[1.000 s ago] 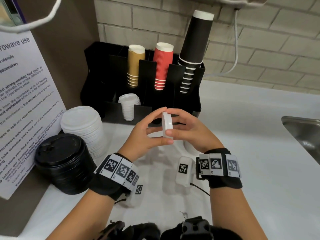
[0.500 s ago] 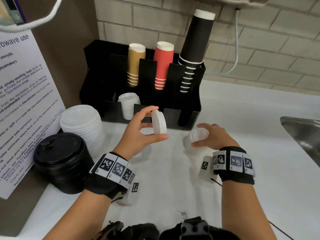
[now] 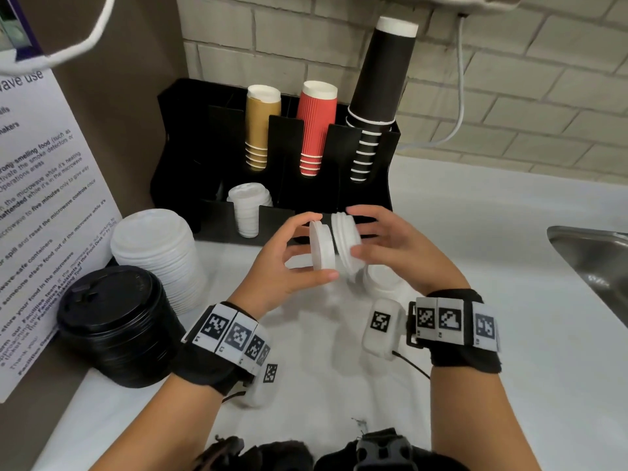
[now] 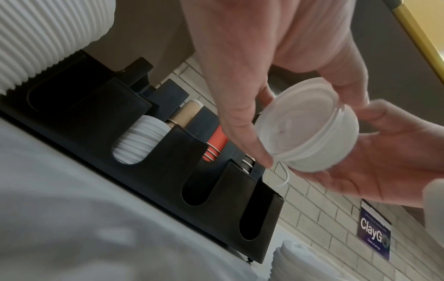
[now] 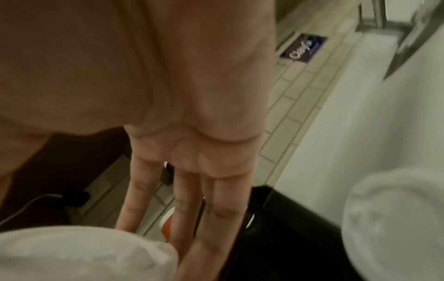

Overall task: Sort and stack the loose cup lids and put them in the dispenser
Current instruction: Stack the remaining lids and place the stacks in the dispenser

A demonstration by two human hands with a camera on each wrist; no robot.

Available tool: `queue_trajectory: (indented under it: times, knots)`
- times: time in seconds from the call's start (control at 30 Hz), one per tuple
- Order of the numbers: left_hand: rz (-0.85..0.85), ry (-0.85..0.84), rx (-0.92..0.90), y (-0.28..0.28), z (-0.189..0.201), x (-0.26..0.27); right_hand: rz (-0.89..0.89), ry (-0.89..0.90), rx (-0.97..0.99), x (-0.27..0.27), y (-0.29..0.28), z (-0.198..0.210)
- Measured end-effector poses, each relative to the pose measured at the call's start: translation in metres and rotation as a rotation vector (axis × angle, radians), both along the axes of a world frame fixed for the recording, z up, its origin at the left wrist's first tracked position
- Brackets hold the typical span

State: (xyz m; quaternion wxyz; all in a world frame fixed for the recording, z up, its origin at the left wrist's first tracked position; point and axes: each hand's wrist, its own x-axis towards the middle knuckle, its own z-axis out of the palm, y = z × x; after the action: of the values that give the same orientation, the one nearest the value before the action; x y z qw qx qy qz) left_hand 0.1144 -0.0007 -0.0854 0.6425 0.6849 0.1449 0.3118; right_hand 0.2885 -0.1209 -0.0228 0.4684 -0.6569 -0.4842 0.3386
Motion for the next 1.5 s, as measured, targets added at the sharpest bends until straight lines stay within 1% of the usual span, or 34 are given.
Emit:
queue_trajectory:
  times: [0.07,0.17,0.67,1.03,1.27,1.4,1.43,1.5]
  knots:
    - [-0.011,-0.017,0.003,-0.001,0.003,0.000,0.077,0.064,0.023,-0.010,0.006,0.000]
    - [0.009,-0.038,0.005,-0.001,0.004,-0.001,0.087,0.102,0.032,-0.014,0.010,-0.001]
    - [0.051,-0.061,-0.010,0.004,0.006,-0.003,0.098,0.087,0.073,-0.024,0.018,-0.001]
    - [0.066,-0.033,-0.020,0.010,0.006,-0.007,0.107,0.089,0.032,-0.029,0.025,0.000]
    - [0.116,-0.054,0.000,0.011,0.002,-0.008,0.113,0.021,0.050,-0.038,0.039,0.003]
    - [0.197,-0.041,-0.023,0.018,0.002,-0.011,0.149,-0.063,0.053,-0.039,0.059,0.011]
    - [0.236,-0.007,-0.052,0.020,0.001,-0.011,0.144,-0.099,0.073,-0.038,0.067,0.016]
    - [0.300,0.149,-0.102,0.022,0.001,-0.012,0.067,-0.196,0.163,-0.034,0.089,0.026]
